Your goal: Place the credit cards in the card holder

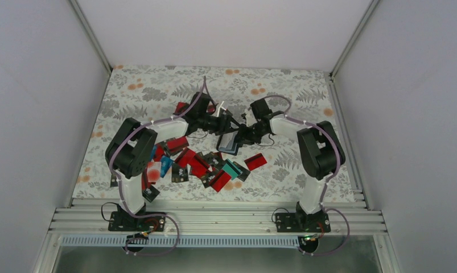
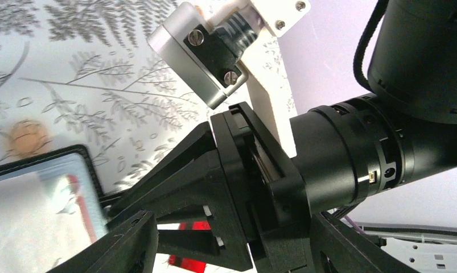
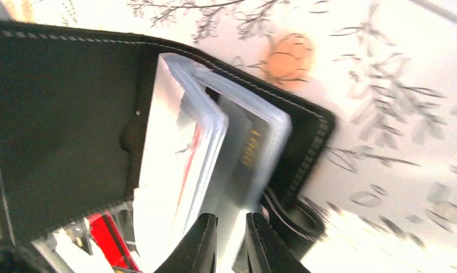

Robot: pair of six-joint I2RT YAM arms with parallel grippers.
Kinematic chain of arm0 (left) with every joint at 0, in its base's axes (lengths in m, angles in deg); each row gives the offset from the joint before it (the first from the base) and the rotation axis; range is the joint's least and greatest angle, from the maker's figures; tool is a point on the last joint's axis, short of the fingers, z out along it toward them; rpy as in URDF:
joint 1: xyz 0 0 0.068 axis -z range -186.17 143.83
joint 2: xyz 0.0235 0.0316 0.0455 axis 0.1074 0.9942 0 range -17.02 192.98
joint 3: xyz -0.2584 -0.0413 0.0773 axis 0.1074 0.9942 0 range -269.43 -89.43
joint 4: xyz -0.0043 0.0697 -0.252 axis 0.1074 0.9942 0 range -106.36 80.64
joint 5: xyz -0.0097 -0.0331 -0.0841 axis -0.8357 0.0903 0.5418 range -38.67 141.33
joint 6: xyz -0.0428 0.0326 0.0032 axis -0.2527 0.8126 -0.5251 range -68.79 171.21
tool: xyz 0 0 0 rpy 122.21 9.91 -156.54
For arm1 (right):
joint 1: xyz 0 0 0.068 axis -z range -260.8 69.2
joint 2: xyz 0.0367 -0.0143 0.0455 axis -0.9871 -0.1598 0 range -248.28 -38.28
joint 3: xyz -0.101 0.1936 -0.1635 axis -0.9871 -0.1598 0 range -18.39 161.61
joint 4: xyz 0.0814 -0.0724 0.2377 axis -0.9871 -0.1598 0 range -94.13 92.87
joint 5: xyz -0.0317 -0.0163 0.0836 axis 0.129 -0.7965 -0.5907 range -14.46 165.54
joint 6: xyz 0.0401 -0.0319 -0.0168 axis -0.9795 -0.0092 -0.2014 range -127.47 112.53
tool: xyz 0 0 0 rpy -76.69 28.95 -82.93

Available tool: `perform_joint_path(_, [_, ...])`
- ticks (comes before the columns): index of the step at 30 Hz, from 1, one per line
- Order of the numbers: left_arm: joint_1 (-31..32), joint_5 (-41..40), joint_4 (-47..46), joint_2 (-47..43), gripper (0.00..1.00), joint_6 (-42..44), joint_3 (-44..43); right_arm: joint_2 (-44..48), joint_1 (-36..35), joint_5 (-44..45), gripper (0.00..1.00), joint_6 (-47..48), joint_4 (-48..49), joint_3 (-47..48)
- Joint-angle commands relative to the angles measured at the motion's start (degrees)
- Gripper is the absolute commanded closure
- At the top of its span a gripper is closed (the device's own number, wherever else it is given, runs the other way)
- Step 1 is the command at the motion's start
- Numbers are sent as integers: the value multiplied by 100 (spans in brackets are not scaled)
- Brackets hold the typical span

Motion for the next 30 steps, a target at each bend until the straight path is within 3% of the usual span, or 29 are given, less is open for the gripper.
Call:
perform_joint_path(1, [123, -732, 409, 445, 33, 53, -79, 790, 10, 446, 82, 350, -292, -125])
perform_joint_path(10, [177, -1214, 884, -13, 36, 265, -134, 1009, 32, 688, 71, 720, -204, -457])
perform_joint_path(14, [129, -2949, 2435, -872, 31, 848, -455, 1013, 37, 448, 66, 744, -25, -422])
perform_joint_path(17, [-158, -3478, 3022, -994, 24, 1256, -406, 936, 32, 418, 65, 673, 34, -328])
perform_joint_path(21, [-562, -3382, 3094, -778, 17, 1598, -61, 761, 33, 484, 63, 600, 14, -253])
perform_joint_path(30, [-887, -1763, 2158, -109, 11, 1883, 451, 657, 32, 625, 60, 558, 146, -410])
